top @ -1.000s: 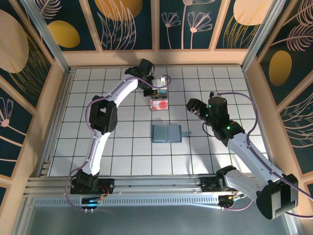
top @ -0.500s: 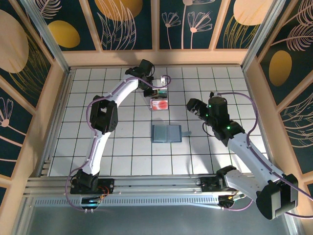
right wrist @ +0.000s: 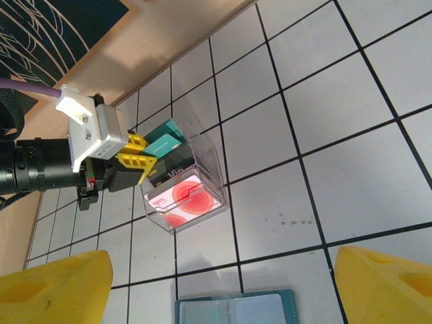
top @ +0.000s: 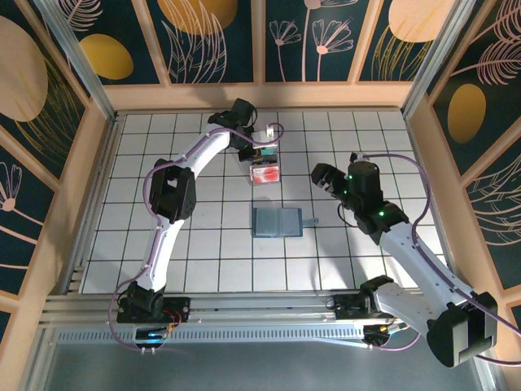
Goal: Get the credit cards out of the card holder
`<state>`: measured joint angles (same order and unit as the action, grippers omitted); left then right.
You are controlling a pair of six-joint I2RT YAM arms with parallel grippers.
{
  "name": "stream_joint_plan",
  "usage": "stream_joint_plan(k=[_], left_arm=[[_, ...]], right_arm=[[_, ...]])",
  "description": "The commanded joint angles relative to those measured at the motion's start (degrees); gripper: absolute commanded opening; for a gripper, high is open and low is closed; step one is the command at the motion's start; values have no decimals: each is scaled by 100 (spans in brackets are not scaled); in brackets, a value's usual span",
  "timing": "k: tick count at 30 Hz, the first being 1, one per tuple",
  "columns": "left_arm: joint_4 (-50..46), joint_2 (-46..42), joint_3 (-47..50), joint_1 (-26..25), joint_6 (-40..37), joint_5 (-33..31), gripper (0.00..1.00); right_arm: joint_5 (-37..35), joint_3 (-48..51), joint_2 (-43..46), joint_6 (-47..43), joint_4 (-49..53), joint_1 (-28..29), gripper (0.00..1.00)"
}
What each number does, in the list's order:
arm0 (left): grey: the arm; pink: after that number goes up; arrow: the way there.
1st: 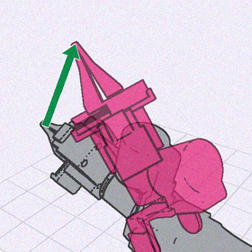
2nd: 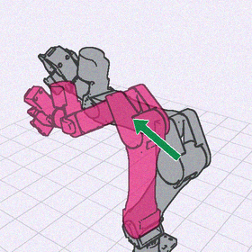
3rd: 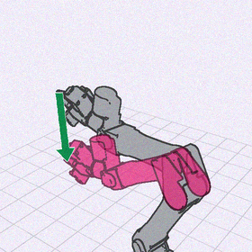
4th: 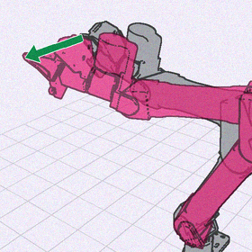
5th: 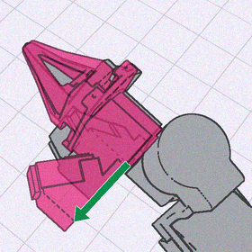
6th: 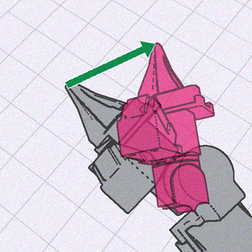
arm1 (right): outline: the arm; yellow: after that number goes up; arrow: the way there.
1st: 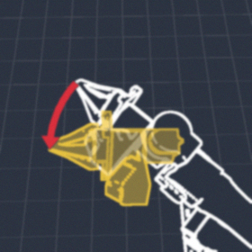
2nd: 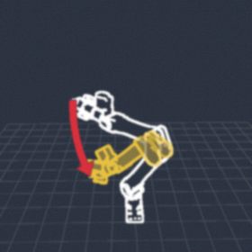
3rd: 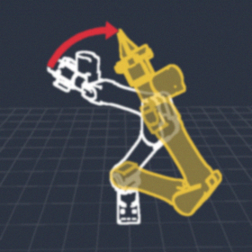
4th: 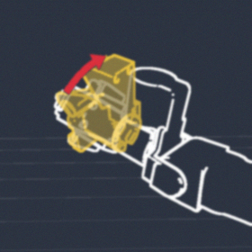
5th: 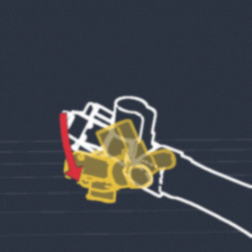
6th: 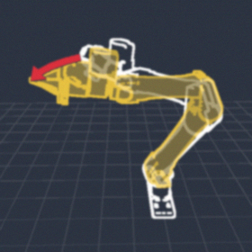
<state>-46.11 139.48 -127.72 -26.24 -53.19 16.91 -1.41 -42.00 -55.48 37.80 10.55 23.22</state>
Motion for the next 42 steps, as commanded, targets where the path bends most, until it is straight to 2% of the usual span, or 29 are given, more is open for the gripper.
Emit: stream_joint_plan(k=[1, 10, 15, 20, 23, 26, 30, 32, 34, 38, 42], left_arm=[[-621, -141, -285, 27, 105, -3, 23], [-892, -488, -538, -8, 272, 72, 27], [-1160, -811, -661, -30, 424, 41, 33], [-1432, -1243, -578, -30, 701, 139, 45], [-1381, -1660, -162, -30, 838, 178, 52], [-817, -2334, 771, -30, 1073, 47, 55], [848, -3675, 2709, -30, 1568, -294, 61], [1668, -4456, 3647, -29, 1855, -449, 68], [2518, -5223, 4605, -30, 2255, -634, 80], [3929, -6527, 6064, -30, 3193, -944, 98], [4934, -7583, 7157, -30, 4388, -1427, 99]], right_arm=[[18, -45, 119, -62, -73, -40, 86], [18, -63, 215, -115, 8, -44, 86], [112, -72, 188, -98, 184, 22, 84], [-263, -97, 0, -21, 489, 398, 81], [-564, -173, -194, 28, 657, 744, 80], [-835, -253, -435, 88, 785, 1121, 79], [-999, -276, -700, 199, 811, 1479, 78], [-1017, -261, -802, 249, 779, 1634, 78], [-1040, -265, -943, 296, 758, 1795, 77], [-1152, -356, -1290, 359, 794, 2148, 77], [-1353, -609, -1794, 399, 891, 2599, 77]])
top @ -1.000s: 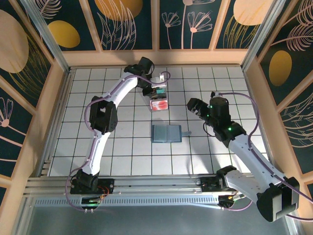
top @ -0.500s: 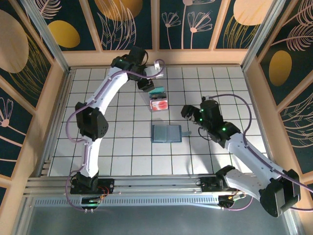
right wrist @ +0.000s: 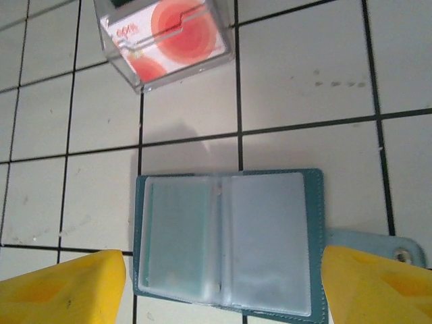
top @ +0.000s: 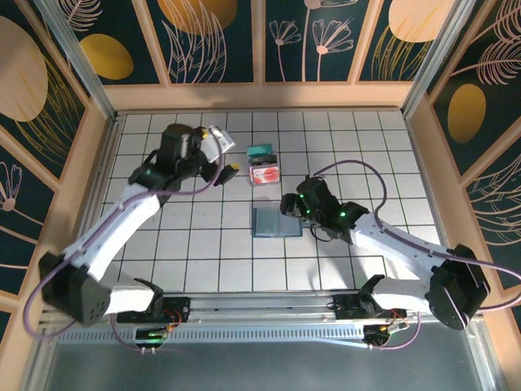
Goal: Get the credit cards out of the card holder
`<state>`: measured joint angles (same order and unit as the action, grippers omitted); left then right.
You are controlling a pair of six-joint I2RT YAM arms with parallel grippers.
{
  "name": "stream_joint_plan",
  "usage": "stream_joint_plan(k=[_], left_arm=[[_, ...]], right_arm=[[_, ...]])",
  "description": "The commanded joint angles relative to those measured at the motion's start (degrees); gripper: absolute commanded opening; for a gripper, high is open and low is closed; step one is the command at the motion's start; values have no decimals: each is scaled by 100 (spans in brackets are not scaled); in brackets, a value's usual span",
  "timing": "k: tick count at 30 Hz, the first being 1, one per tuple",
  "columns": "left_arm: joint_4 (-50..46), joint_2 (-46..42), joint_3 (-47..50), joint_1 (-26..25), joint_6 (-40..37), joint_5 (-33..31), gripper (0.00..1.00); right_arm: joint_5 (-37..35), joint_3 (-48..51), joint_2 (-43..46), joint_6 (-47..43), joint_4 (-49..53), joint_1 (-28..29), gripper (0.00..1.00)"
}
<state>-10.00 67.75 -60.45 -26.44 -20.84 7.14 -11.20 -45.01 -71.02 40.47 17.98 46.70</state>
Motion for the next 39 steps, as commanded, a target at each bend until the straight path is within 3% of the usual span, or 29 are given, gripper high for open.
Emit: stream_joint_plan(k=[1, 10, 18, 26, 35, 39], left_arm=[[1470, -618, 749, -11, 1464, -604, 99], [1650, -1752, 2040, -10, 3566, -2238, 99], [2001, -2278, 2867, -11, 4639, -2680, 99], [2272, -2158, 3048, -11, 4805, -2928, 99], [2265, -2011, 3017, -10, 4792, -2856, 99], [2213, -2036, 3027, -11, 4771, -2853, 99]], right_arm=[[-438, -385, -391, 143, 192, 380, 77], [-828, -1285, -1913, 100, 639, 1127, 79], [-858, -1773, -2883, 35, 973, 1175, 81], [-665, -1771, -3196, -130, 795, 1064, 76], [-98, -1358, -3031, -170, 227, 852, 54], [-152, -1361, -3088, -211, 316, 827, 55]])
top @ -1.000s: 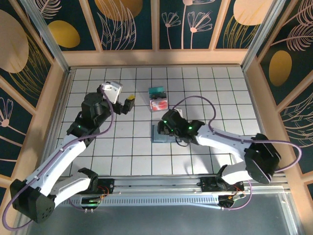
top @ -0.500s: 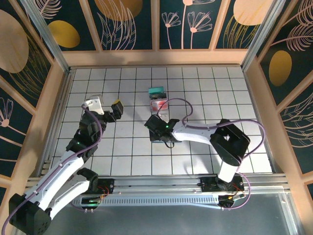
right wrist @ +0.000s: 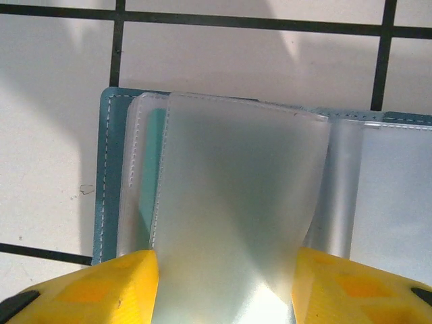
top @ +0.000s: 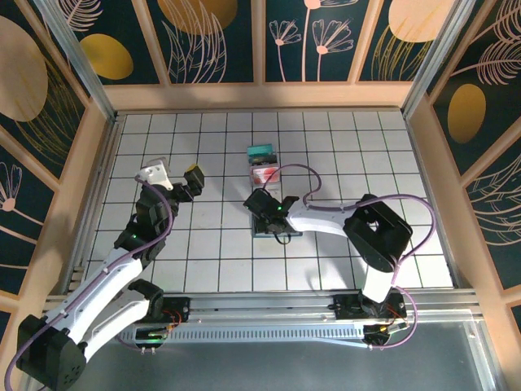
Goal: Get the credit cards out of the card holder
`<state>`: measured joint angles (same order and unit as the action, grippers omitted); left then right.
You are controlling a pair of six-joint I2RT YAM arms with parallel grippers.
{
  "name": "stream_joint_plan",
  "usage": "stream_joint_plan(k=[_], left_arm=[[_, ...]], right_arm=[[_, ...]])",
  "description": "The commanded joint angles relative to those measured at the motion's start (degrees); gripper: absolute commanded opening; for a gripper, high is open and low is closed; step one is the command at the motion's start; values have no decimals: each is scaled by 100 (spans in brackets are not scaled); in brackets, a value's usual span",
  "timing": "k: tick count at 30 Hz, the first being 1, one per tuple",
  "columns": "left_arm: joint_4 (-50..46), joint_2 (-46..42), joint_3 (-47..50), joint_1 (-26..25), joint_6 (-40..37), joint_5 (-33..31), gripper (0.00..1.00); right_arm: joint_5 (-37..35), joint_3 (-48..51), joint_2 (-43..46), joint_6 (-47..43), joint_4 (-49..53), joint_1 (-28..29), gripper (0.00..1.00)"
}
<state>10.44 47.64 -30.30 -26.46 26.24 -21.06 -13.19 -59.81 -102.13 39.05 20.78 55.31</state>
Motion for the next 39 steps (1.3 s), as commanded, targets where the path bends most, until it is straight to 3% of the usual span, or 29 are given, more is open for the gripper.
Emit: stream_joint_plan(k=[1, 3, 6, 15, 19, 26, 39], left_arm=[[165, -26, 16, -9, 65, -24, 99], [177, -31, 41, -8, 74, 56, 99], [251, -18, 82, -13, 74, 298, 99], [338, 98, 187, -13, 37, 704, 99], [251, 256, 234, -178, 165, 581, 99], [83, 848, 182, -935, 348, -169, 99], [-183, 1964, -179, -1576, 298, -517, 99]], right_arm=[[28, 108, -2, -77, 74, -36, 56], [11, 114, -44, -107, 110, -29, 54], [160, 169, -27, -172, -14, -29, 38], [907, 544, 506, -882, -758, 33, 29], [688, 631, 651, -992, -649, 19, 31], [148, 524, 680, -875, -347, -25, 40], [-123, 831, 1138, -600, -240, -296, 39]])
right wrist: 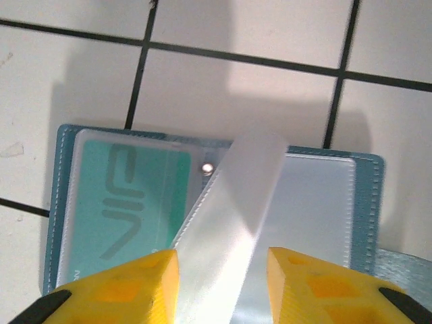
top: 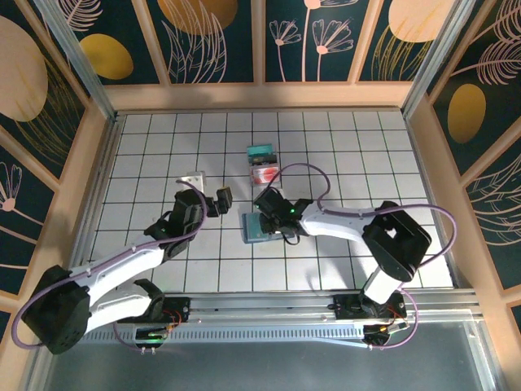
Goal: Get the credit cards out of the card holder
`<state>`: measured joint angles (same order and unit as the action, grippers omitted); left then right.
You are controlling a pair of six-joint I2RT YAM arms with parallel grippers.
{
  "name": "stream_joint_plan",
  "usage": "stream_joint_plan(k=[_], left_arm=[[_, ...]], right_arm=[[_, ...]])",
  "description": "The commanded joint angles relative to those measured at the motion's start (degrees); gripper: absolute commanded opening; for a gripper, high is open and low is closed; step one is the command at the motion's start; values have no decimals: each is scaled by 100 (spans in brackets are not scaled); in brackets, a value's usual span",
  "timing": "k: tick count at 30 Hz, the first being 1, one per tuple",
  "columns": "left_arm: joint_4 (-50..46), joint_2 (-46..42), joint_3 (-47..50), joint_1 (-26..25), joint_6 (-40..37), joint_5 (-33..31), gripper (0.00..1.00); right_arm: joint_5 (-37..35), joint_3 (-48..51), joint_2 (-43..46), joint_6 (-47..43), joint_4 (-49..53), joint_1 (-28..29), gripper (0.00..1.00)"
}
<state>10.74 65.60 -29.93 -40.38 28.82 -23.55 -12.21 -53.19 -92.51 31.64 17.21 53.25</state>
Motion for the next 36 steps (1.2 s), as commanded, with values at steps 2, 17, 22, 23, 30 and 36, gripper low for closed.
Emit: stream_joint_plan(k=[2, 17, 22, 23, 30, 36], left_arm=[[-369, 409, -325, -417, 45, -445, 99], [-1278, 1804, -988, -1499, 684, -1056, 99], [-1355, 2026, -1013, -1508, 793, -985, 99], [-1363, 2096, -1036, -1508, 793, -976, 99], [-1514, 2330, -1176, -1508, 1147, -1026, 99], [-1783, 2305, -1076, -1508, 1905, -938, 99]], right_arm=[[-206, 267, 229, 150, 86, -151, 38], [-119, 1062, 880, 334, -232, -582, 33], [14, 1222, 1230, 361, -325, -913, 32], [38, 1219, 1304, 361, -319, -981, 32], [79, 984, 1774, 431, 0, -1213, 34], [690, 687, 1620, 603, 34, -1160, 31]])
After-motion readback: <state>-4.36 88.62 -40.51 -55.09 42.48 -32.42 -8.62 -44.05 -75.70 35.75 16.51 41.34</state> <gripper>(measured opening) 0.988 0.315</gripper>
